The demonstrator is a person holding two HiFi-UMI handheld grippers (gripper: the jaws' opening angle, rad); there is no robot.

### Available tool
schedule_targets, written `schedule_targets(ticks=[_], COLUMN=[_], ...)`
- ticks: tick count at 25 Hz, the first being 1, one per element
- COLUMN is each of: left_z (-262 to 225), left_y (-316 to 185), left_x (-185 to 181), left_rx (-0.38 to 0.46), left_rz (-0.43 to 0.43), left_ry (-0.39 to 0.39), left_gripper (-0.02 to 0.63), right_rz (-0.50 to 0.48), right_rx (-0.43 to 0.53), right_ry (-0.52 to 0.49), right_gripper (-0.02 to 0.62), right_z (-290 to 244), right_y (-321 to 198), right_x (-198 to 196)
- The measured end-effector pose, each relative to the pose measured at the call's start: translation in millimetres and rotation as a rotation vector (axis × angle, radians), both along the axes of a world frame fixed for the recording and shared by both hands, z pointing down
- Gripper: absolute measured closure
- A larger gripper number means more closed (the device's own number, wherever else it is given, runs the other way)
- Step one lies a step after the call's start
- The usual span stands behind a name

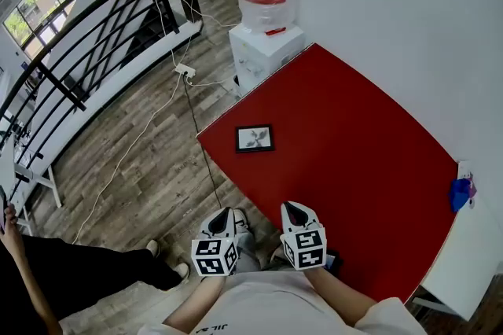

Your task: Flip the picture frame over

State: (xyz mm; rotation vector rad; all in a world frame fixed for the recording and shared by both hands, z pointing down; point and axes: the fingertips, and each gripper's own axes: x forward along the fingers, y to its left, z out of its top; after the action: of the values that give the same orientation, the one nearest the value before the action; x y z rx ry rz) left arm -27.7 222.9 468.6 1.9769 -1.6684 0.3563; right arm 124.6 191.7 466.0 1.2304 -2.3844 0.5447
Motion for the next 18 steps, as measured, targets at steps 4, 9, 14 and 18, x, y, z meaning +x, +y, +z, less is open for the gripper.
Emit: schedule_targets(ticks=[4, 9, 14, 18], left_z=[6.8, 1.2, -1.2, -1.7], left_y=[-35.9, -90.1, -138.5, -164.9], left_x=[-15.7, -44.9, -71.7, -88.4], left_rx=[-0.012, -0.001, 0.001, 0.001], left_rz=[0.026, 0.087, 0.150, 0.193], left_ry=[0.003, -0.001, -0.003, 0.004], left_gripper=[0.600, 0.600, 0.600, 0.600], right_rz=[0.025, 0.088, 0.148, 0.190], right_rx=[-0.009, -0.005, 0.000, 0.006], right_ry=[0.003, 0.014, 0.015, 0.017], right_gripper=[0.594, 0.594, 0.594, 0.594], right_z=[4.0, -1.3, -5.1, -7.6], right_y=[-33.2, -81.0, -125.4, -146.5], right_x=[-13.6, -36.7, -64.8, -82.5])
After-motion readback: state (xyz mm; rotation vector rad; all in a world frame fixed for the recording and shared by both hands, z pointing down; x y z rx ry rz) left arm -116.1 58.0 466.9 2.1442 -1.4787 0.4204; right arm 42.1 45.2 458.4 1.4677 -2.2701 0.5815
